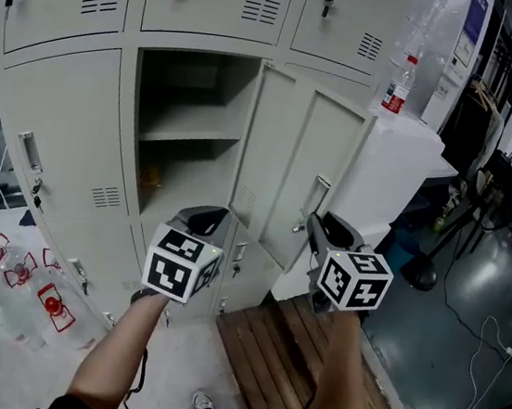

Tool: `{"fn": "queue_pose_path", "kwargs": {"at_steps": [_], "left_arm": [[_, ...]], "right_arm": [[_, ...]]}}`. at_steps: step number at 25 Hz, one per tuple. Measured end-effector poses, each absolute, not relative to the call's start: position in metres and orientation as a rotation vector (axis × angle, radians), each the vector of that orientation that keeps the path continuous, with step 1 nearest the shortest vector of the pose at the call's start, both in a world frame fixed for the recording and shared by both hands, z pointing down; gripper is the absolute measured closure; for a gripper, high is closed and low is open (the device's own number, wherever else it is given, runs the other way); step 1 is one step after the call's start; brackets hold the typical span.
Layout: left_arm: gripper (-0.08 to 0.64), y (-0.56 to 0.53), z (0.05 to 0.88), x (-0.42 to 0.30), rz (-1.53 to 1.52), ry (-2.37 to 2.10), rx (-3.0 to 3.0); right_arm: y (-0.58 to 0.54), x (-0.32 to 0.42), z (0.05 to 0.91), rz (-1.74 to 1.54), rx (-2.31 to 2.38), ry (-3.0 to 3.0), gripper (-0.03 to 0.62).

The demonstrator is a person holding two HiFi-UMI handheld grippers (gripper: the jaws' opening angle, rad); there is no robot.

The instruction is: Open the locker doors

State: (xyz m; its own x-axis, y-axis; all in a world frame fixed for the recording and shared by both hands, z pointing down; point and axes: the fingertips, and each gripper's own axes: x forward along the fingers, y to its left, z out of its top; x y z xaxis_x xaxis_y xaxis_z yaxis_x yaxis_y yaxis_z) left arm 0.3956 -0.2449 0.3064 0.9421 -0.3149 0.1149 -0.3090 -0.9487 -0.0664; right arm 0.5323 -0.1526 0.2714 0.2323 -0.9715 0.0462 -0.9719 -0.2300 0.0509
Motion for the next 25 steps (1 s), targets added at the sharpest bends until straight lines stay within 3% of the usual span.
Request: {"fn": "queue_pose_path", "kwargs": {"at_steps": [14, 25], "left_arm": [[0.560, -0.235, 0.310, 0.466, -0.208, 0.367, -3.046], [0.560, -0.227, 0.306, 0.441, -0.200, 0.394, -3.053]], "right_arm": [[-0.158, 0.573, 0.271, 0.009, 2.410, -1.945, 0.499], [-0.148, 0.556, 0.269, 0.006, 2.417, -1.883, 0.457]]}}
